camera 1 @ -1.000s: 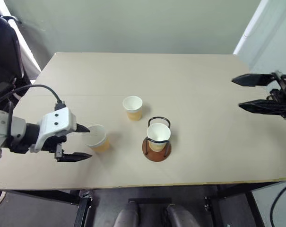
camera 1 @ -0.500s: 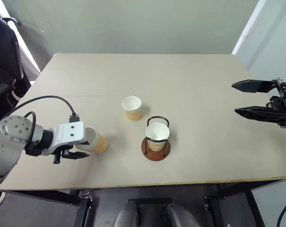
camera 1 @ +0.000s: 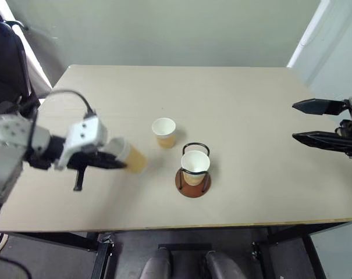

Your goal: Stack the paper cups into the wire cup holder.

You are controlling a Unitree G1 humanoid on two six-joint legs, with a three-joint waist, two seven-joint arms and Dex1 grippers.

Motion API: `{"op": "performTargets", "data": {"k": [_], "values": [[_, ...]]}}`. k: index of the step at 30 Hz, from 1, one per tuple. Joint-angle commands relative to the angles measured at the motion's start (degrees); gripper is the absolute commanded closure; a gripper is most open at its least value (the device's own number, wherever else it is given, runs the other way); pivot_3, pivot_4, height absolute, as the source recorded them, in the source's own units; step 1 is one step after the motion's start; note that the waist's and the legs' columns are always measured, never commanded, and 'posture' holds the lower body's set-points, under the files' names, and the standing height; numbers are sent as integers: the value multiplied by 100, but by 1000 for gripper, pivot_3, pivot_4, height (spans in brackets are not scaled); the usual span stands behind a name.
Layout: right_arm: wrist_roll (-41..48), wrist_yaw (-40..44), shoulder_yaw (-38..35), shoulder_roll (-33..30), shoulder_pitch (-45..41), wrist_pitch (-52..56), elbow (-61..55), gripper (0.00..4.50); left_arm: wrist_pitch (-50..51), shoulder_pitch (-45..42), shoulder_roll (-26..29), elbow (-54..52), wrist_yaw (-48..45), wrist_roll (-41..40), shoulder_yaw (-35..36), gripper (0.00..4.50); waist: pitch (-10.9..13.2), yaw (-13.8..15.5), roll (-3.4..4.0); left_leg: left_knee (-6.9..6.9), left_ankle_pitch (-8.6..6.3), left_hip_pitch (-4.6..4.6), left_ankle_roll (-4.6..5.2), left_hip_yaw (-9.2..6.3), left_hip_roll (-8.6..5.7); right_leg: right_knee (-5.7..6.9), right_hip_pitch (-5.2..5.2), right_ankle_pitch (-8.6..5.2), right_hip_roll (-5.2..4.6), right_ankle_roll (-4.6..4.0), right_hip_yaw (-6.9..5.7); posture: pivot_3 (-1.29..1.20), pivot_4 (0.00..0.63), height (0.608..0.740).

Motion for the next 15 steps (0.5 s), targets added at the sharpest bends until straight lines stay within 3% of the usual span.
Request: {"op": "performTargets", "data": {"k": [1, 7, 15], "values": [[114, -79, -225, -125, -117, -118, -106, 0, 42, -948, -383, 242, -192, -208, -208, 4464, 0, 6, 1, 6, 0, 0, 1, 0, -1, 0, 3, 2, 0, 3, 0, 0, 150, 740], [148, -181, -296, -139, -59, -149, -210, 0, -332, -2366, -1246, 725, -813, 2, -943, 4464, 1, 11, 1, 42, -3, -11, 17, -1, -3, -3, 10, 12, -1, 21, 0, 0, 150, 740], [244, -261, -604, -209, 238, -96, -412, 0, -1041, -2876, -1582, 900, -1081, 75, -1959, 4464, 1, 13, 1, 67, -12, -34, 34, 0, -6, -9, 9, 9, -2, 56, 3, 0, 150, 740]]}}
